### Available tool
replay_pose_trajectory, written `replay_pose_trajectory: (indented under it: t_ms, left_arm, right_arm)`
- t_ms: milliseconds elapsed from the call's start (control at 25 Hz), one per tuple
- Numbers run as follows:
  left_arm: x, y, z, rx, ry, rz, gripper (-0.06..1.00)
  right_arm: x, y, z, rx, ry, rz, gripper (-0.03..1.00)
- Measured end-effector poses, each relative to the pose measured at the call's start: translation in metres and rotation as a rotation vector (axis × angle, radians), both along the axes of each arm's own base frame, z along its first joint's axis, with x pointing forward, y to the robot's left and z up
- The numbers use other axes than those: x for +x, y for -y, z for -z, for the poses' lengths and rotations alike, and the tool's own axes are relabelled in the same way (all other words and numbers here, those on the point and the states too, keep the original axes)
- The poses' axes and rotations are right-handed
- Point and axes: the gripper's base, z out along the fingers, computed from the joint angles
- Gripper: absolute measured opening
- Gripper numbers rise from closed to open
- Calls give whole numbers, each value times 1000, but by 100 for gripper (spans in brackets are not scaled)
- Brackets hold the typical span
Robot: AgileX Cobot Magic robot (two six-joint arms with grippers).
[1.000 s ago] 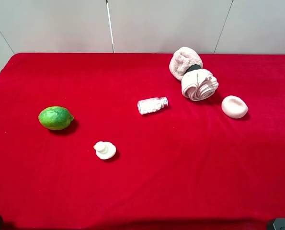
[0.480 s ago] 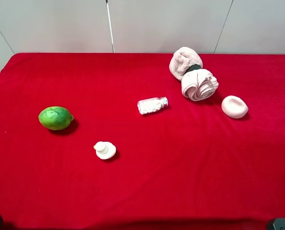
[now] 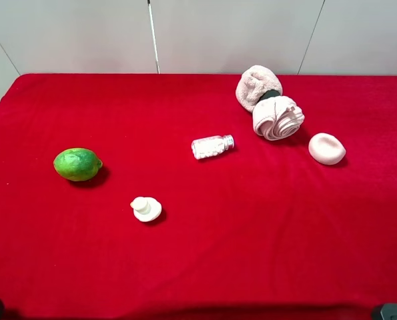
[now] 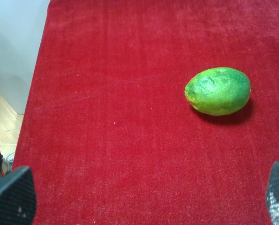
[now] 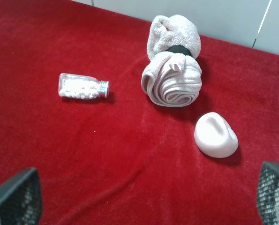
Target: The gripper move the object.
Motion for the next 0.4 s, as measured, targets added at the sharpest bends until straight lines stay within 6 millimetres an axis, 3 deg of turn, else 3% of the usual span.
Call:
replay_pose_trajectory:
  t_ms: [400]
  left_arm:
    - [0,0,0,0,0,0,97]
  right_arm:
    - [0,0,0,0,0,5,69]
